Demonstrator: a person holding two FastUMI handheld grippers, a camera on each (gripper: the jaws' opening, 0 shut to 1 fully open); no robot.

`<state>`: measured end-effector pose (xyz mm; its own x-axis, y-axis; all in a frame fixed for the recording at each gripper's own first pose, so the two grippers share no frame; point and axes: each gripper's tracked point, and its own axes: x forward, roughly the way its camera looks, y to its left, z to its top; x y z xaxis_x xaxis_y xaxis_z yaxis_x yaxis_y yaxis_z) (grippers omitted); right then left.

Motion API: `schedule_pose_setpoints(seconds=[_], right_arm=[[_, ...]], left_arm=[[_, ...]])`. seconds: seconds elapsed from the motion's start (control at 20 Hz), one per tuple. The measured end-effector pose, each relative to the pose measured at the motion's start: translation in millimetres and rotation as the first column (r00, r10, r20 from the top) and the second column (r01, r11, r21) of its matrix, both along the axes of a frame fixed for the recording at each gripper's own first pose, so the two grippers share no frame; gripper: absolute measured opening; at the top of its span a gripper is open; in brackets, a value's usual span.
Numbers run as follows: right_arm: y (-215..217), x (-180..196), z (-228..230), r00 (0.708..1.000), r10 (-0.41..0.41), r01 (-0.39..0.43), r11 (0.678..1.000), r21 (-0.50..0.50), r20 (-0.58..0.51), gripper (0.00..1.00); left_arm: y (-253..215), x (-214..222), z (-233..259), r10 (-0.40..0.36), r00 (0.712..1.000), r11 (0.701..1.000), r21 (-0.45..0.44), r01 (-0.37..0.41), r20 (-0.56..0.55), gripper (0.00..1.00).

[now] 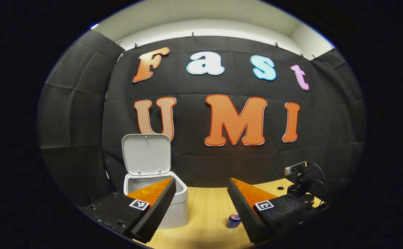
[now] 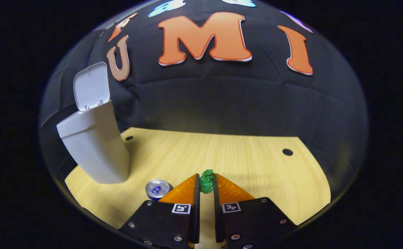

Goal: Press the lid of the desktop garbage bin to open it, pick up the crumpled paper on the desktop and throw it into the bin, then pick up the pop can on the desktop and drop it into the bin, and finally close the garbage bin lid.

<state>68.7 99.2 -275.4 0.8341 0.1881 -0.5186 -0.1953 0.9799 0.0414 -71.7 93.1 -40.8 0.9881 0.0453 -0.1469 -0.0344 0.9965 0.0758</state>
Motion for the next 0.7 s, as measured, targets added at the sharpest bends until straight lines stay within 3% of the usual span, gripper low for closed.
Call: schedule_pose_setpoints(seconds=[0.2, 0.7], right_arm=[[37, 6, 63, 0.992, 0.067, -0.071, 0.997, 0.033, 0.110, 0.18], [158, 11, 143, 0.936, 0.251, -0.283, 0.953, 0.104, 0.247, 0.17]], left_arm=[[13, 1, 0, 0.002, 1.000, 1.000, -0.013, -0.002, 0.014, 0.95], [87, -26, 8, 0.126, 0.991, 0.992, -0.001, -0.126, 0.050, 0.95]])
